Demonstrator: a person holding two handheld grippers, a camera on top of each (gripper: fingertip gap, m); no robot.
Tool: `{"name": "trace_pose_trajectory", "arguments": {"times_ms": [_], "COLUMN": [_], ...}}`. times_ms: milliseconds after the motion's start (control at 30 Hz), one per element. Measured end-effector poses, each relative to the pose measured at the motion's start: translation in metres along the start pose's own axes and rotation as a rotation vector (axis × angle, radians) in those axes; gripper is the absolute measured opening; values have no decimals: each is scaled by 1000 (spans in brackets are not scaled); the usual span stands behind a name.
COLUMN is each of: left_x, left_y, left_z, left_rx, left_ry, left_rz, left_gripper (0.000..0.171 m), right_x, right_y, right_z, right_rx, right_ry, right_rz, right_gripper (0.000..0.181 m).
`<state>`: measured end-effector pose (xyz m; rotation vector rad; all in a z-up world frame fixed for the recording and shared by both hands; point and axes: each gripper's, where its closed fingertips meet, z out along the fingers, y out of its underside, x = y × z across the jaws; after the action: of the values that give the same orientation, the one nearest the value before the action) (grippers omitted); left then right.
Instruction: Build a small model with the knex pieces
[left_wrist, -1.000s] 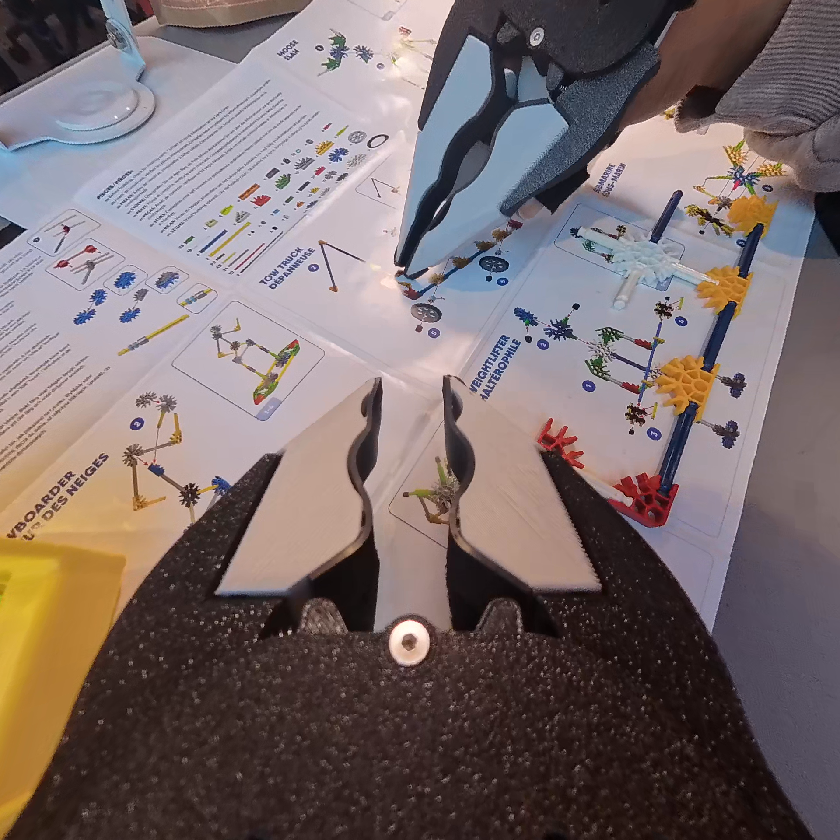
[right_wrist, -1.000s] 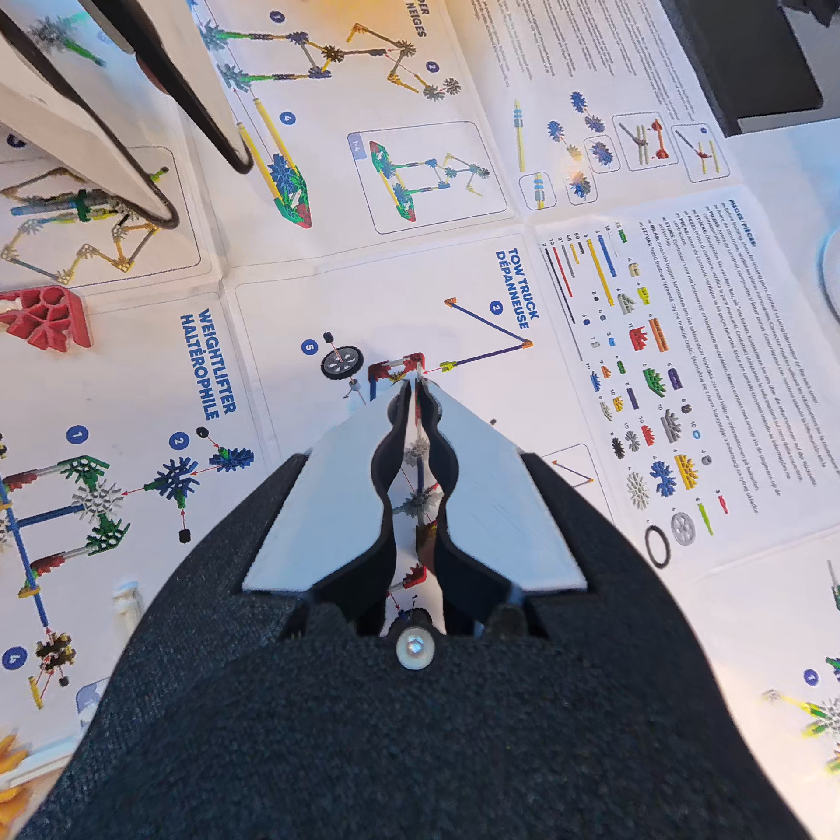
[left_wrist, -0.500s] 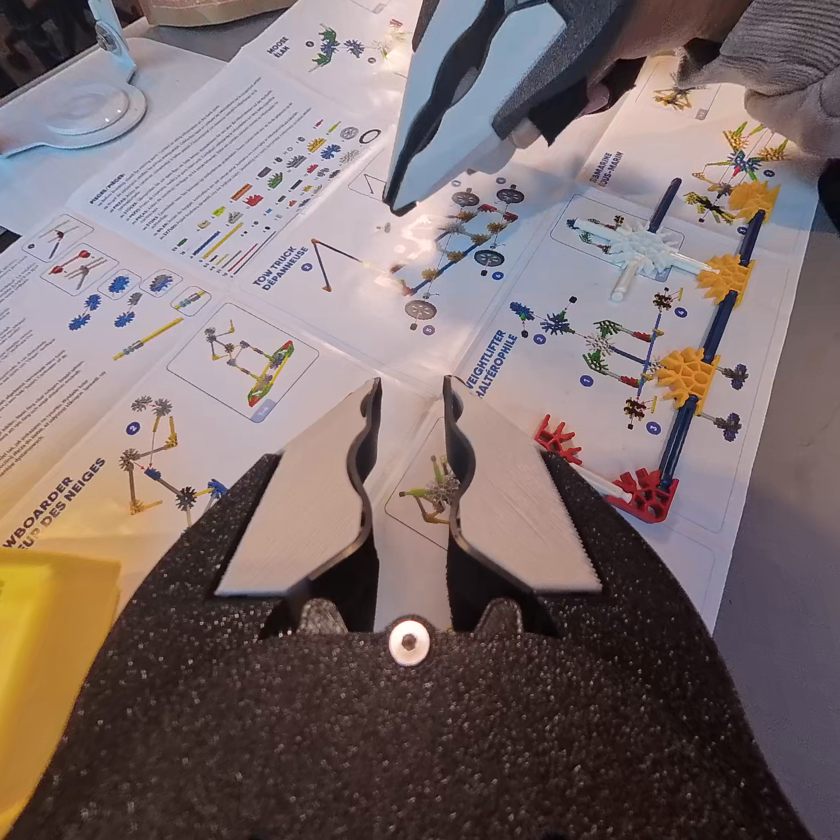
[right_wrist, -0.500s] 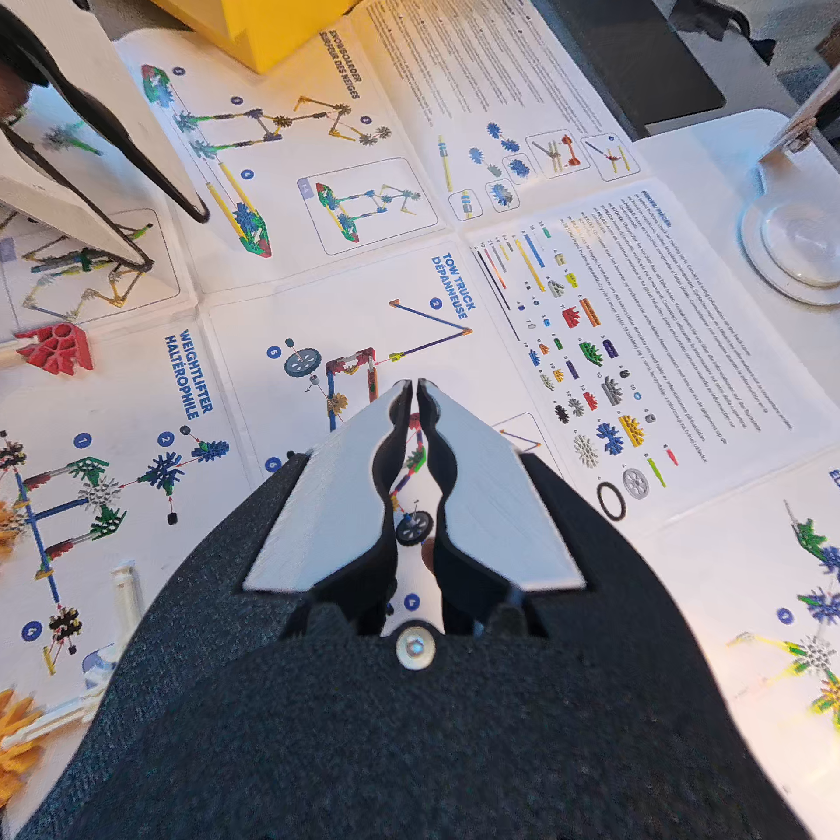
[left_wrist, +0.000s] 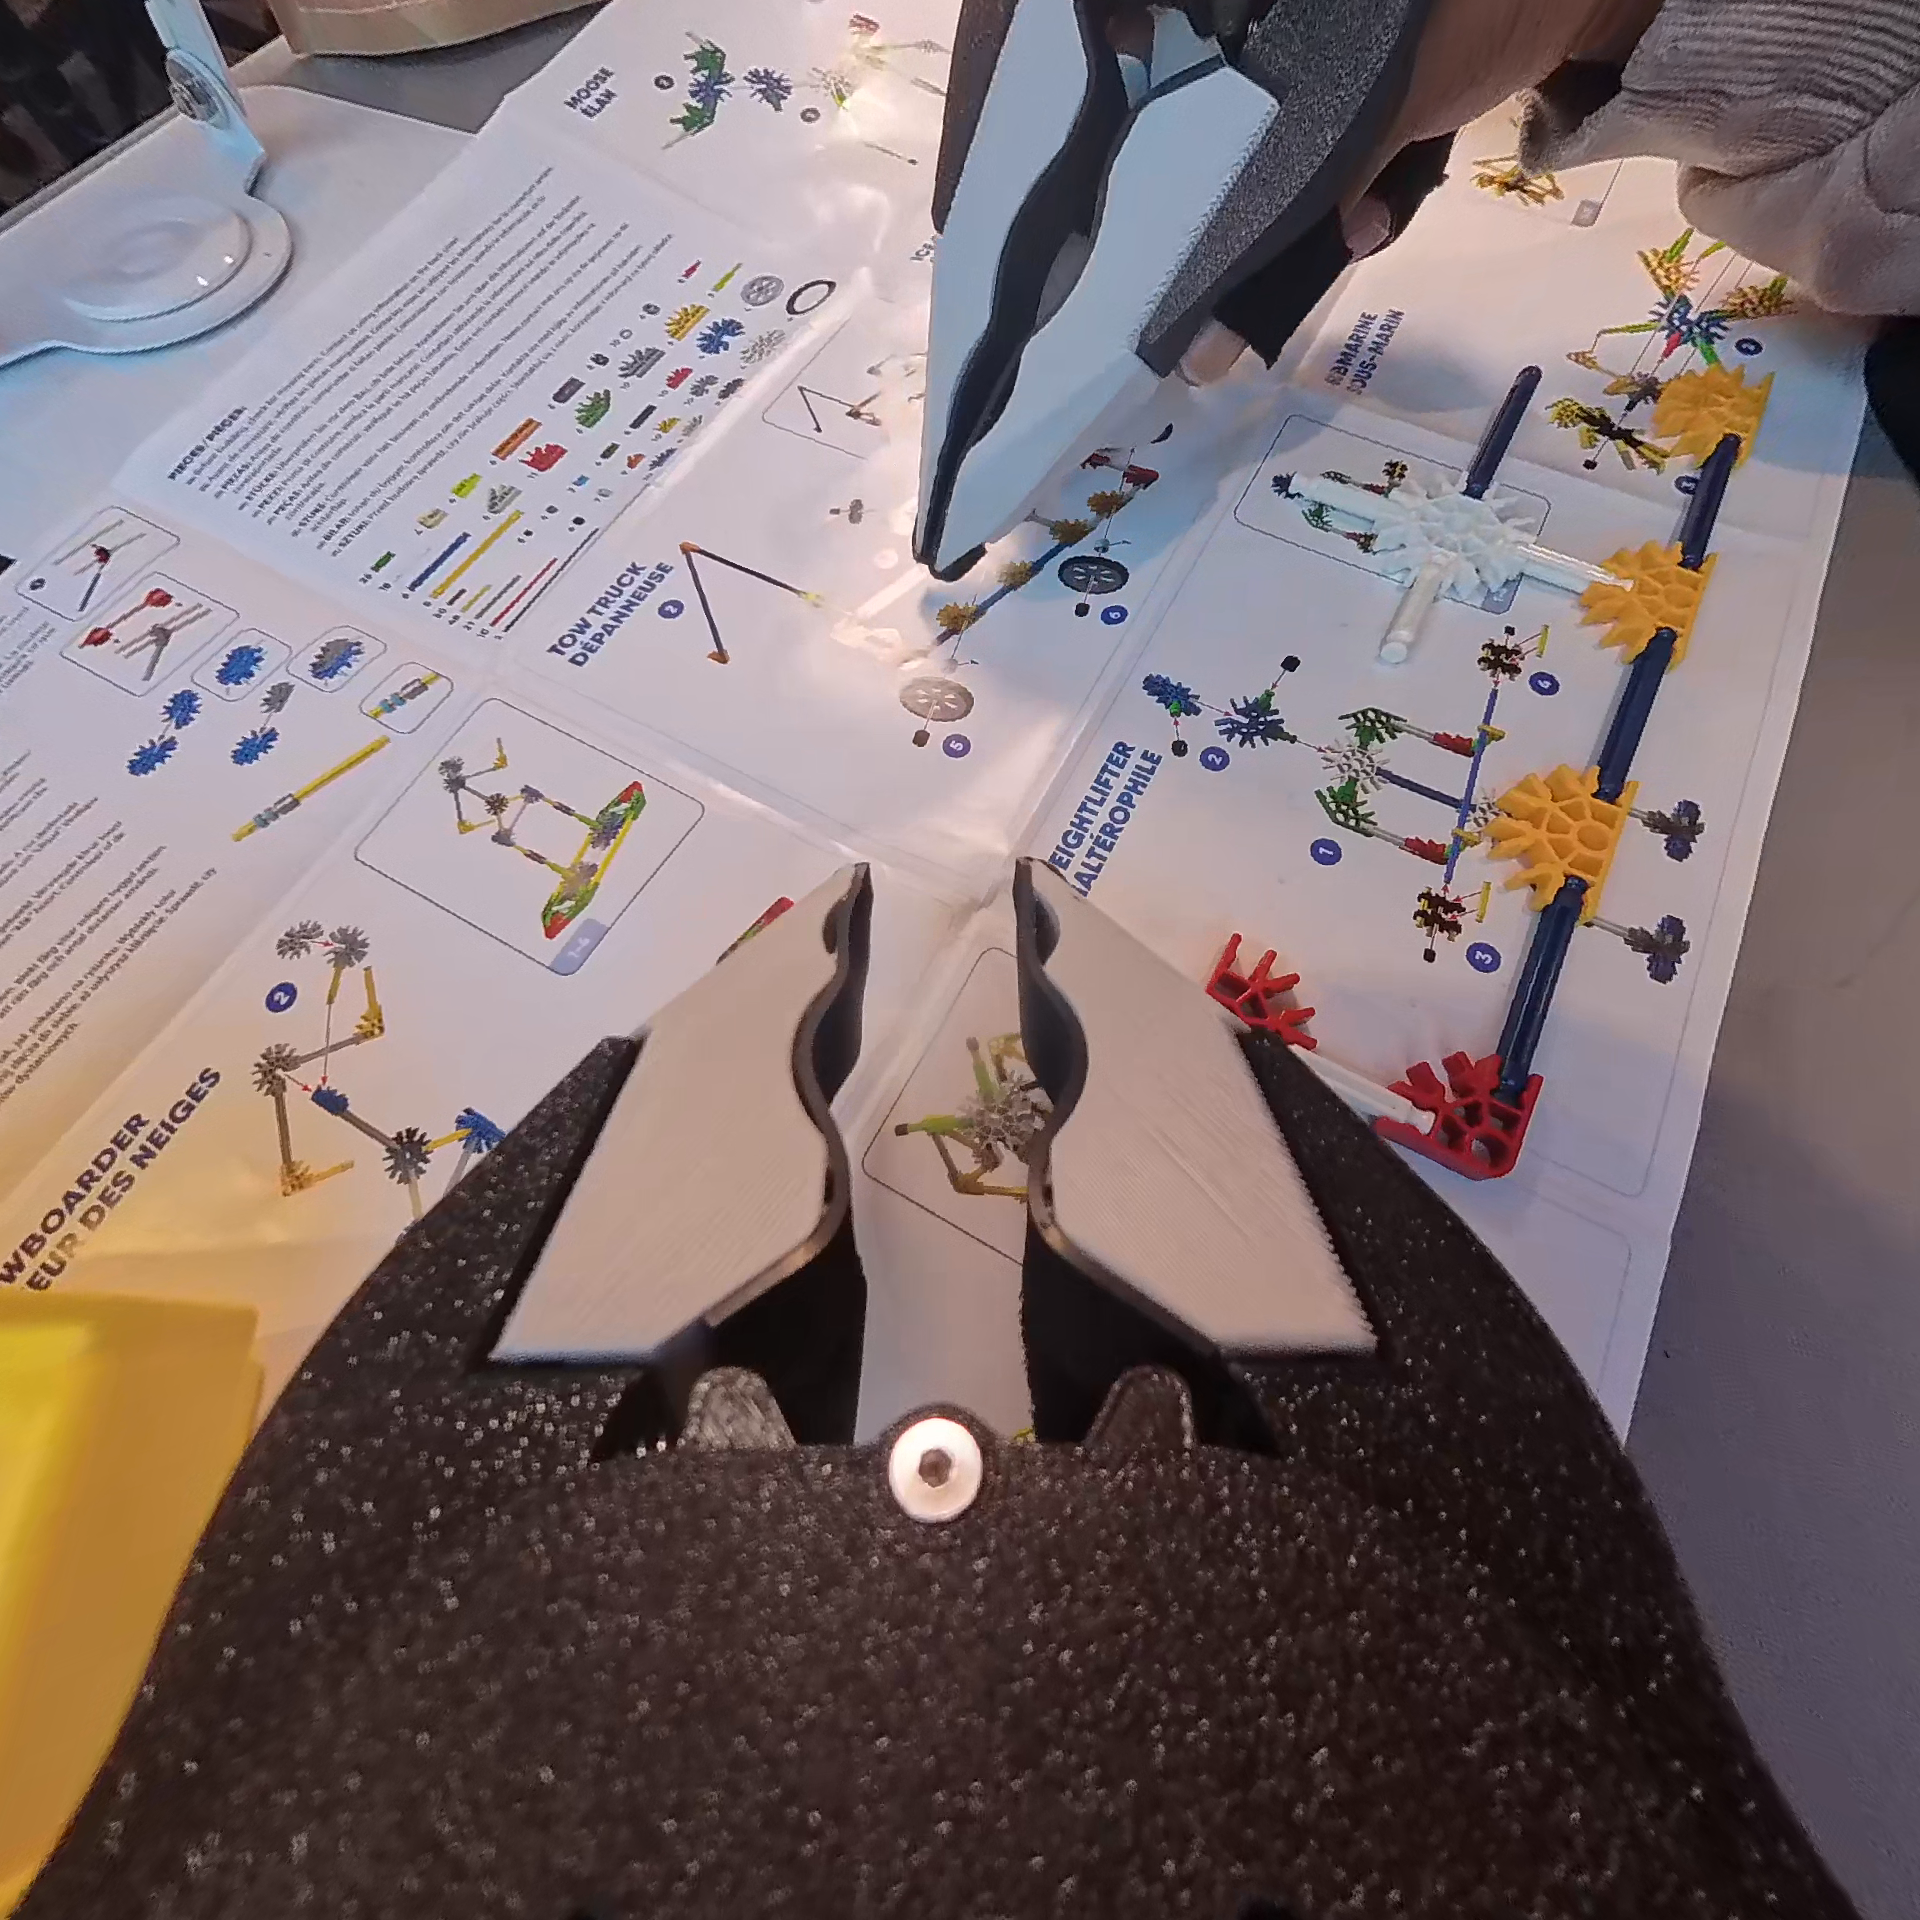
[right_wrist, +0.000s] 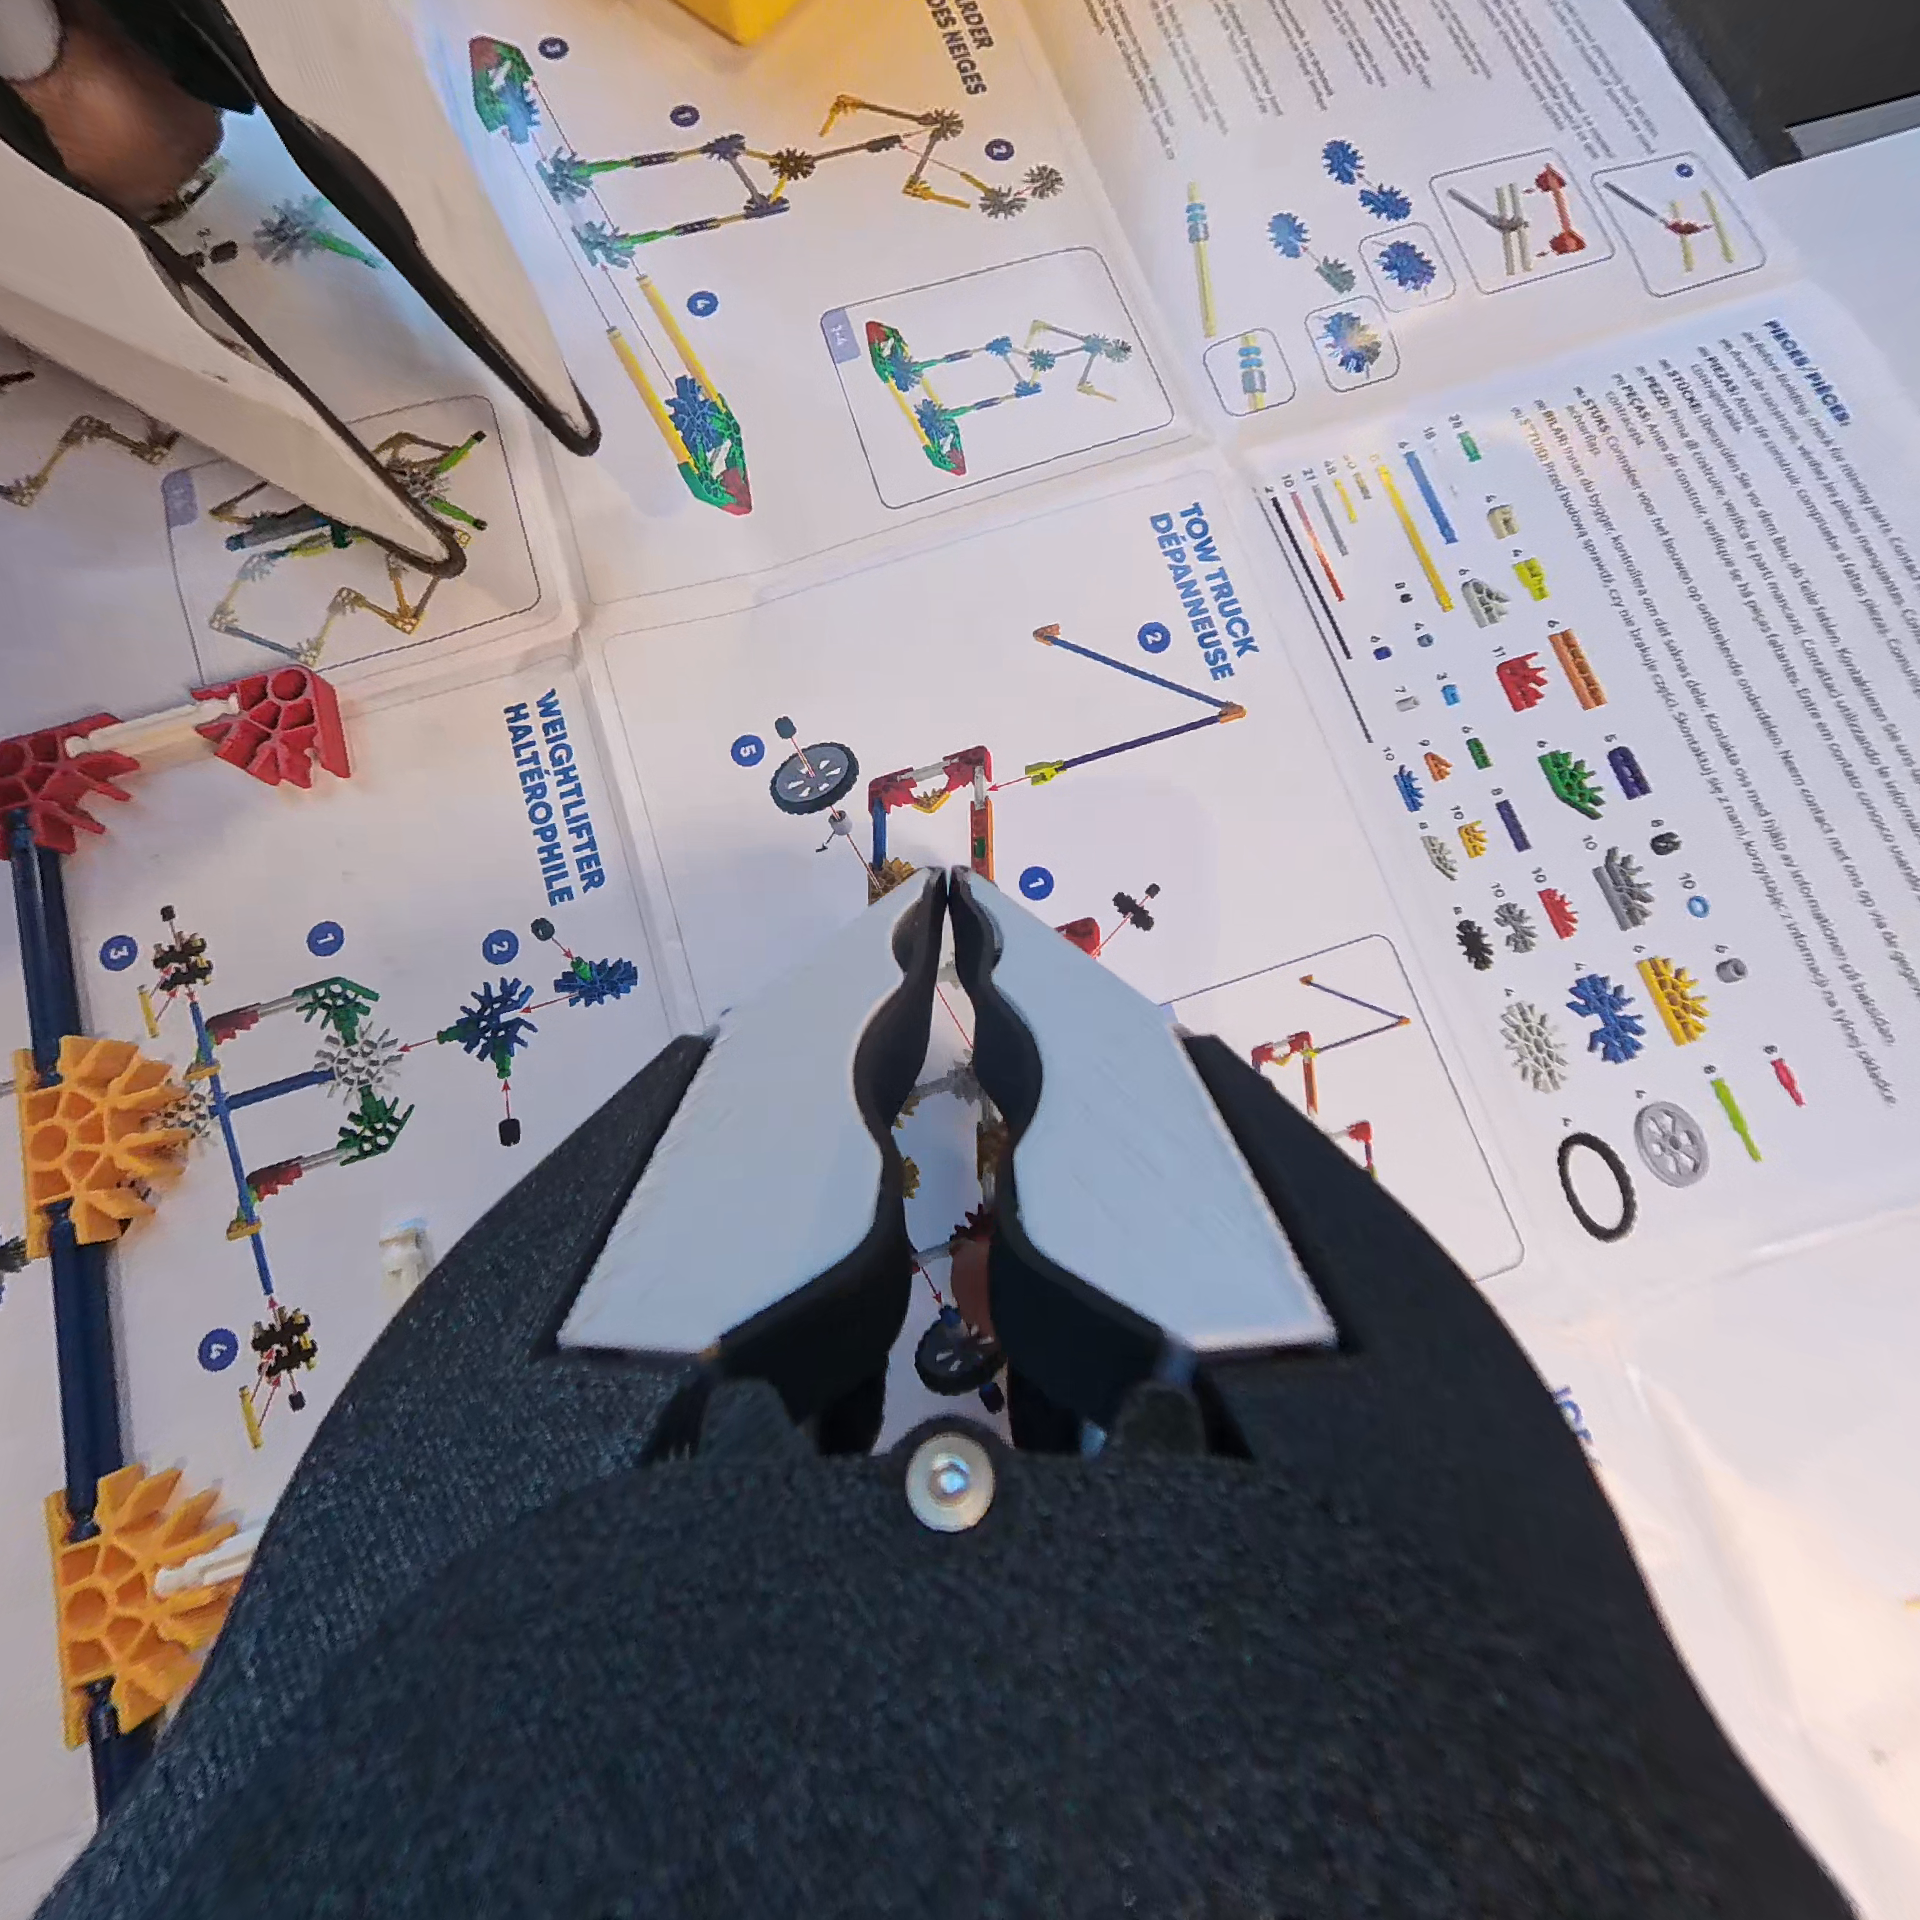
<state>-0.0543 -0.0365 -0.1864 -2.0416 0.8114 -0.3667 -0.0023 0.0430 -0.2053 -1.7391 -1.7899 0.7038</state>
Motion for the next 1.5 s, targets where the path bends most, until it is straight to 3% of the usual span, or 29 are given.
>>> {"name": "trace_pose_trajectory", "arguments": {"times_ms": [533, 700, 800, 933, 1033, 1133, 1233, 1367, 1500], "left_x": [-2, -13, -34, -102, -163, -211, -244, -265, -267], "left_y": [0, -8, -25, -51, -41, -20, 10, 72, 113], "left_z": [1, -6, -27, -105, -169, -198, -186, -157, -137], "left_rx": [4, 64, 133, 193, 70, -158, -364, -690, -859], "left_ry": [-19, -83, -185, -467, -604, -606, -484, -369, -299], "left_rz": [7, -7, -3, 10, -69, -124, -197, -240, -285], "left_gripper": [25, 25, 25, 26, 33, 36, 29, 26, 22], "right_x": [0, 0, 1, 6, 3, -9, -20, -28, -28], "right_y": [1, 1, -6, -31, -37, -25, -7, 13, 25], "right_z": [1, 1, -8, -48, -81, -101, -111, -117, -126], "right_rx": [-9, -17, 14, 151, 254, 317, 341, 345, 346], "right_ry": [16, 34, 76, 170, 219, 239, 264, 299, 330], "right_rz": [-2, -10, -20, -6, 34, 75, 106, 144, 172], "right_gripper": [0, 1, 3, 8, 10, 11, 11, 11, 11]}}
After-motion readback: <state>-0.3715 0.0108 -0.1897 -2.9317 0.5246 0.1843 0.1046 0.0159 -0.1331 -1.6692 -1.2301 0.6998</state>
